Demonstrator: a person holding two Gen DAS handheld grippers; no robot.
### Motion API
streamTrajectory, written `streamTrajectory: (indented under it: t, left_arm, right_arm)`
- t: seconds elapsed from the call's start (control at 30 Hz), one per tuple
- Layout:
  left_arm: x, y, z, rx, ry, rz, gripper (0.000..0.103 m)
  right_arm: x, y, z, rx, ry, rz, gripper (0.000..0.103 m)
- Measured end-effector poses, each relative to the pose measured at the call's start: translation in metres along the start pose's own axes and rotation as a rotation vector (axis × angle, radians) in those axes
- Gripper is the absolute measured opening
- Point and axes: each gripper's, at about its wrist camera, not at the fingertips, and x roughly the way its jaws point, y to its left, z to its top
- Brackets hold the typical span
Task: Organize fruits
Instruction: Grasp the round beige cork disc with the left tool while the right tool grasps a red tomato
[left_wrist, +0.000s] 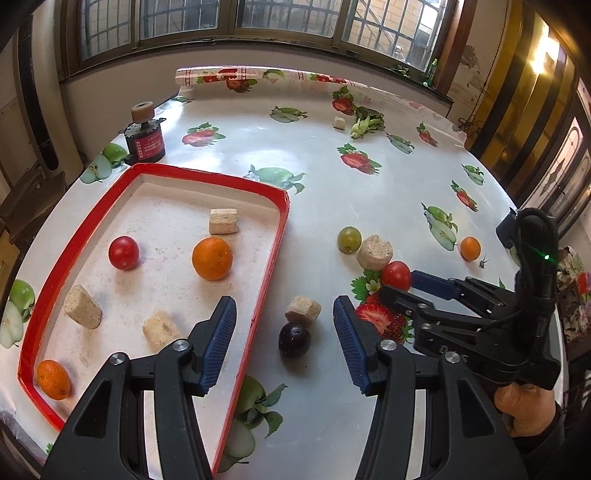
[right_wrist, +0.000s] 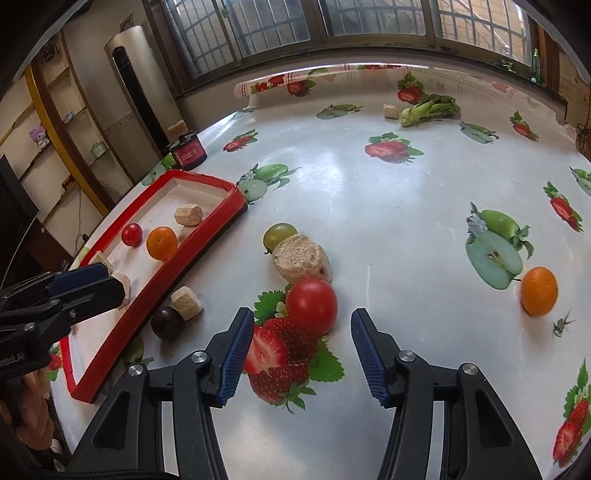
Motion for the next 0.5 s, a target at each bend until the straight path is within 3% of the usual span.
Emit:
streamTrajectory:
  t: [0.03,0.07,0.5]
  left_arm:
    - [0.003,-0.003,0.002,0.002,0.004,-0.005,0.053]
    - [0.007,-0.007,0.004,0.006,0.010,-0.011,0.053]
    - [0.086,-0.078,0.024,0.065,0.117,-0.089,0.053]
  right_arm:
    - [0.006,0.000,0.001,-0.005,0.009,-0.006,0.048]
    - [0.011,-0.002,0.001,-0.004,0.017,-0.014,0.033]
    - [-0.054,-0.064,-0.019,0.135,-0.099,-0.092,0.032]
